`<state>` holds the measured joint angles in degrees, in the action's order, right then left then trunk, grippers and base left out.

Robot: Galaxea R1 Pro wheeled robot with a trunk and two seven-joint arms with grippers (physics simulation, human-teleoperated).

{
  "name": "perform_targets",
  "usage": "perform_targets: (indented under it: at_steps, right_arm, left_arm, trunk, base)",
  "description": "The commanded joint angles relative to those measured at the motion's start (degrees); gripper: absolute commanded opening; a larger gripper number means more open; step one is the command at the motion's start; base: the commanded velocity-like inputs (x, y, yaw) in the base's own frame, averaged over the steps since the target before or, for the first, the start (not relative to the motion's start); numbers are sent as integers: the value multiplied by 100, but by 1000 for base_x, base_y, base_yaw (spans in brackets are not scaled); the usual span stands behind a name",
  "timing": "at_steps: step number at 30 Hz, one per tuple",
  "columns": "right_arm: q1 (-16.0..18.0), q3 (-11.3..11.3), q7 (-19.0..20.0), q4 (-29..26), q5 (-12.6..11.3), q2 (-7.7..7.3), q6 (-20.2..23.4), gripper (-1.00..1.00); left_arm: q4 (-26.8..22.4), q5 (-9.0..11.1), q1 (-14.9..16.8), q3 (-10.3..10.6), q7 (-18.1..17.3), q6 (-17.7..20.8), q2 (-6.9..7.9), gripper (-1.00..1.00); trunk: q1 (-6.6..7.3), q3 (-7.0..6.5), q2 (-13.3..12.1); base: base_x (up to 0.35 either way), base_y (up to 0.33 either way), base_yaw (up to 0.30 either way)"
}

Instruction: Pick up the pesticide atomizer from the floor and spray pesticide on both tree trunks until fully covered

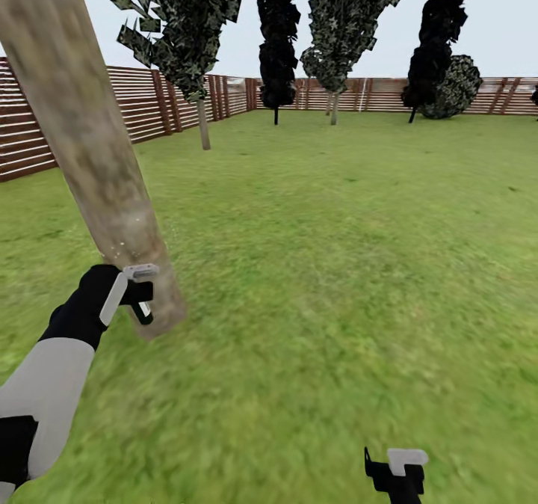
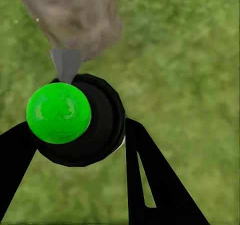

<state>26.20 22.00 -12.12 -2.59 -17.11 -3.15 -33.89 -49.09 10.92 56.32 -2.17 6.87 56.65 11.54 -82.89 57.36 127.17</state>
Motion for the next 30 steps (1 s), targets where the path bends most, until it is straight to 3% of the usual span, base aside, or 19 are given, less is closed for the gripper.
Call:
perform_targets:
  at_steps: [1, 8, 21, 30]
  right_arm:
    - [-1, 50, -28, -5, -29, -1, -4, 100]
    - [-1, 50, -28, -5, -29, -1, -4, 100]
    - [0, 50, -28, -5, -29, -1, -4, 100]
    - [-1, 50, -28, -5, -29, -1, -4, 100]
  left_arm:
    - [-4, 55, 0, -1, 58, 22, -2, -100]
    - [-4, 57, -7, -3, 418, 30, -9, -100]
    - [-4, 51, -7, -12, 442, 31, -3, -100]
    - [5, 50, -15, -12, 450, 31, -2, -100]
  trunk:
    - [1, 5, 2]
    - [1, 5, 2]
    - [1, 5, 2]
    - [1, 5, 2]
  base:
    - [12, -272, 277]
    - [16, -274, 264]
    - [163, -254, 17]
    - [203, -231, 255]
